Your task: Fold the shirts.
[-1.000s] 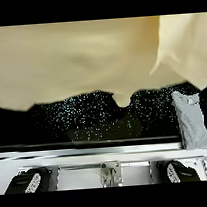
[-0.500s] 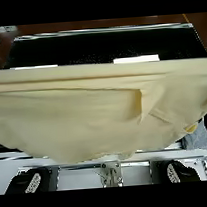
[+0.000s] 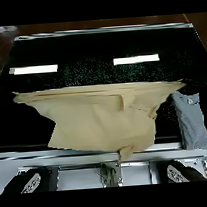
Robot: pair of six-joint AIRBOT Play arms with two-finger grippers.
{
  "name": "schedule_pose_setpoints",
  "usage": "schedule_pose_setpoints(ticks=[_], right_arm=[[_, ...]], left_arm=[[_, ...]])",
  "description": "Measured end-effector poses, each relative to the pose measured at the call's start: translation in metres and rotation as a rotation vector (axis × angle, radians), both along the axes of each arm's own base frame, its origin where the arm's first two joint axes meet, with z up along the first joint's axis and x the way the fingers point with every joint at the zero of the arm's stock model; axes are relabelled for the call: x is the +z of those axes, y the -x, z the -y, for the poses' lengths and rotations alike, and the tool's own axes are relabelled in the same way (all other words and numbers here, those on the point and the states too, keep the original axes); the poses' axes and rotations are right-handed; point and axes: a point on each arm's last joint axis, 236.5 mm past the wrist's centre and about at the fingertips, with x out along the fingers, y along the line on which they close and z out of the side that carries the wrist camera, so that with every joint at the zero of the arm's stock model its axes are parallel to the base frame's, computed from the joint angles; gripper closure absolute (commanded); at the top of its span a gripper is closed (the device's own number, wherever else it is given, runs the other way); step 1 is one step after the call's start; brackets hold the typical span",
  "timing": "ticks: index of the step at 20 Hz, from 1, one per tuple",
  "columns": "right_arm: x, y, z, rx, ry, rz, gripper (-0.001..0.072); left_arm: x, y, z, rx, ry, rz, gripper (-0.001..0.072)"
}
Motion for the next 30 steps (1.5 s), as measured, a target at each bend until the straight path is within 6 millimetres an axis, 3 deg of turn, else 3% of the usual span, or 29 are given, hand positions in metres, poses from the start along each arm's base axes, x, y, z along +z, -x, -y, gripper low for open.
schedule_pose_setpoints(ticks=[3,7,10,13,15,18,23,28,29,30], right_arm=[[-0.054,-0.062,-0.017,-0.004,-0.007,0.027,0.0653],[-0.089,-0.133,-0.041,-0.107,-0.059,0.160,0.0653],[-0.112,-0.159,-0.059,-0.136,-0.085,0.198,0.0653],[-0.139,-0.167,-0.077,-0.130,-0.097,0.177,0.0653],[-0.153,-0.165,-0.086,-0.117,-0.096,0.144,0.0653],[-0.166,-0.151,-0.085,-0.088,-0.048,0.075,0.0653],[-0.180,-0.096,-0.059,-0.040,0.100,-0.142,0.0653],[-0.207,-0.029,-0.056,-0.028,0.123,-0.402,0.0652],[-0.211,-0.021,-0.057,-0.028,0.118,-0.430,0.0637],[-0.215,-0.015,-0.059,-0.030,0.107,-0.450,0.0493]], left_arm=[[-0.048,-0.043,-0.003,0.014,0.023,-0.047,0.0670],[-0.092,-0.094,-0.003,0.042,0.072,-0.026,0.0671],[-0.113,-0.129,-0.004,0.077,0.108,0.038,0.0671],[-0.133,-0.156,-0.003,0.120,0.163,0.081,0.0671],[-0.153,-0.163,0.001,0.141,0.201,0.061,0.0670],[-0.183,-0.152,0.008,0.104,0.206,-0.037,0.0670],[-0.220,-0.094,0.010,-0.039,0.120,-0.309,0.0670],[-0.233,-0.046,-0.006,-0.043,0.047,-0.520,0.0668],[-0.234,-0.040,-0.007,-0.035,0.044,-0.546,0.0623],[-0.234,-0.035,-0.006,-0.028,0.048,-0.568,0.0555]])
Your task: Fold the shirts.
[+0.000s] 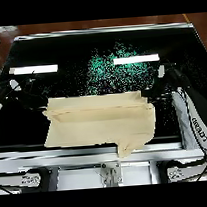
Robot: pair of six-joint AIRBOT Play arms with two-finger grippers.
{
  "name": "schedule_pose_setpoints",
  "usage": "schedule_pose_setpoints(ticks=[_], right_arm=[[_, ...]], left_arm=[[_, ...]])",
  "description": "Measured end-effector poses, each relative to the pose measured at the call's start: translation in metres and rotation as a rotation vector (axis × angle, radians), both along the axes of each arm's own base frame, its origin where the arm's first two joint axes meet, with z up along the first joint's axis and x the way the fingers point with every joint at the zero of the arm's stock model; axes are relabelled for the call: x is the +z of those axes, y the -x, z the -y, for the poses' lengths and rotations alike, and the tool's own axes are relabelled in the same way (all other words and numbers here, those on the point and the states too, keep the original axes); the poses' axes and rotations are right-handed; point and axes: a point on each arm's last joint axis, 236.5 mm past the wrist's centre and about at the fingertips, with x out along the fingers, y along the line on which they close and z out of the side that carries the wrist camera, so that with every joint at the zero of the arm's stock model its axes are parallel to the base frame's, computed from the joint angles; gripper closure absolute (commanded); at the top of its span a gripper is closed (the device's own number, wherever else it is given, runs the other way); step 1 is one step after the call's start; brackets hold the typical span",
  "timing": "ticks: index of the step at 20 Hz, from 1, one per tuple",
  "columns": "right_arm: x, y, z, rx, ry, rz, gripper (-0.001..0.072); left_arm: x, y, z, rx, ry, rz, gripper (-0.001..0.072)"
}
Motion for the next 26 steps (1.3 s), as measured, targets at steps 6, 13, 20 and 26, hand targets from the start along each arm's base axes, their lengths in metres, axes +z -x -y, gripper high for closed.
schedule_pose_setpoints(ticks=[6,13,20,26], right_arm=[[0.019,0.000,-0.015,0.002,-0.068,0.035,0.0136],[0.089,0.047,0.092,-0.057,0.099,0.060,0.0148],[0.063,0.115,0.070,-0.242,-0.268,0.105,0.0148],[0.049,0.120,0.037,-0.285,-0.439,0.163,0.0148]], left_arm=[[0.021,0.022,0.001,0.034,0.041,-0.095,0.0092],[0.052,0.083,-0.046,0.285,0.104,-0.141,-0.0003],[-0.017,0.197,-0.006,0.449,0.275,-0.324,-0.0002],[-0.032,0.203,0.013,0.487,0.344,-0.296,0.0017]])
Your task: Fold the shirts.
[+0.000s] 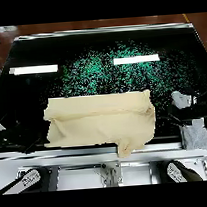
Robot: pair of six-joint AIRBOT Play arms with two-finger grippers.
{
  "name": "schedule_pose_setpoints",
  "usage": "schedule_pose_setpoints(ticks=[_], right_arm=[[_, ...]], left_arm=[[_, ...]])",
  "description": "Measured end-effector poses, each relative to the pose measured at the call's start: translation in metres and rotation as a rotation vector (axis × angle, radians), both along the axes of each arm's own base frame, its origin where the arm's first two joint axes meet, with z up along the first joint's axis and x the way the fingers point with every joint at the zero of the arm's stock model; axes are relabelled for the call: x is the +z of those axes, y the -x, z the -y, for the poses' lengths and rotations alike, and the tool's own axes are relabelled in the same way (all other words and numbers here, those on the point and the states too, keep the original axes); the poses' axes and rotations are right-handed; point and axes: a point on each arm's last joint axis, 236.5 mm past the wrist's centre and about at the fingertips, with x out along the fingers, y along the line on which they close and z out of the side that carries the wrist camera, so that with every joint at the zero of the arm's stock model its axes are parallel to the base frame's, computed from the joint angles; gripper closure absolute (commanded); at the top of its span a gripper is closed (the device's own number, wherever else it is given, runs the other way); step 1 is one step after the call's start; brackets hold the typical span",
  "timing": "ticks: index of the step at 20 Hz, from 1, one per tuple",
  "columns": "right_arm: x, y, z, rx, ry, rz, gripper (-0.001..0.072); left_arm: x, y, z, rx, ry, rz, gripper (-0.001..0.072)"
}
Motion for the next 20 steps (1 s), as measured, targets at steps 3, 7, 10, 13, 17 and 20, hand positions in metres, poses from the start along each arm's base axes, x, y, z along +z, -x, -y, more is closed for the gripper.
schedule_pose_setpoints(ticks=[3,7,10,13,17,20], right_arm=[[-0.001,0.000,-0.005,-0.007,-0.023,0.010,0.0148],[-0.001,0.001,-0.008,-0.009,-0.038,0.012,0.0148],[-0.001,0.001,-0.008,-0.010,-0.041,0.011,0.0148],[-0.003,0.005,-0.008,-0.002,-0.039,-0.003,0.0148],[-0.015,0.043,-0.027,0.053,-0.087,-0.127,0.0148],[-0.036,0.073,-0.041,0.087,-0.069,-0.198,0.0148]], left_arm=[[-0.002,-0.015,0.004,0.042,0.006,0.055,0.0112],[-0.004,-0.033,0.015,0.057,0.014,0.113,0.0253],[-0.003,-0.041,0.034,0.034,0.048,0.131,0.0670],[0.005,-0.050,0.059,0.007,0.122,0.171,0.0671],[0.017,-0.058,0.075,-0.010,0.183,0.213,0.0671],[0.025,-0.062,0.078,-0.020,0.194,0.245,0.0671]])
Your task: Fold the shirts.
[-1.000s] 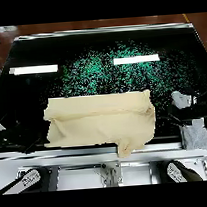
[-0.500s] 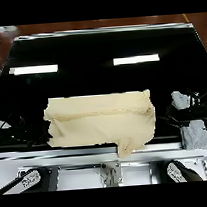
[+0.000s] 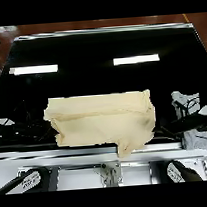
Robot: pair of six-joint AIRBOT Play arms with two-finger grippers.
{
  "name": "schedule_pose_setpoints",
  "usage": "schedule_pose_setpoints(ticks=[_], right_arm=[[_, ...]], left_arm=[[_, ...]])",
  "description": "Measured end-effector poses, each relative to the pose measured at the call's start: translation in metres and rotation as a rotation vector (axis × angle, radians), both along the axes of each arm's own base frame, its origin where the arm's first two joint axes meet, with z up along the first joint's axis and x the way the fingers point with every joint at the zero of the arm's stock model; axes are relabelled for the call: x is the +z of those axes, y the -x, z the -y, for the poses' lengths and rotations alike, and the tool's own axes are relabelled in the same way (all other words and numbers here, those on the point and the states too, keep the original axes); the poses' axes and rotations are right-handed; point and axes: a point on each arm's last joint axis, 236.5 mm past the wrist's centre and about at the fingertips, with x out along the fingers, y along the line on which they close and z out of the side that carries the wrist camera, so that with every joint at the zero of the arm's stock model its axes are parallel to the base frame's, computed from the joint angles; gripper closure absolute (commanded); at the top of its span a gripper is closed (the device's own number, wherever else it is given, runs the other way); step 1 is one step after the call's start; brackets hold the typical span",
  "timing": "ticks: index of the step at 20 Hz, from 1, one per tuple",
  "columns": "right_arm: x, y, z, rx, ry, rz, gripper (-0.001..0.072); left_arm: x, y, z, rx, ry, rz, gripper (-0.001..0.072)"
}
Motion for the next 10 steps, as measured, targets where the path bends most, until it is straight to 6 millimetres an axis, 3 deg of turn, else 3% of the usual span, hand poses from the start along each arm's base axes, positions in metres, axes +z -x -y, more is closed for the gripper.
schedule_pose_setpoints(ticks=[3,7,8,10], right_arm=[[-0.028,0.011,-0.005,-0.032,0.052,-0.019,0.0148],[-0.050,0.009,-0.026,-0.058,0.051,0.009,0.0149],[-0.053,0.007,-0.030,-0.064,0.059,0.019,0.0249],[-0.058,0.001,-0.036,-0.076,0.074,0.039,0.0608]], left_arm=[[0.007,-0.002,0.002,-0.005,0.002,0.027,0.0671],[0.016,-0.003,0.003,-0.010,0.000,0.059,0.0671],[0.018,-0.004,0.003,-0.010,-0.002,0.066,0.0671],[0.021,-0.004,0.003,-0.011,-0.004,0.078,0.0671]])
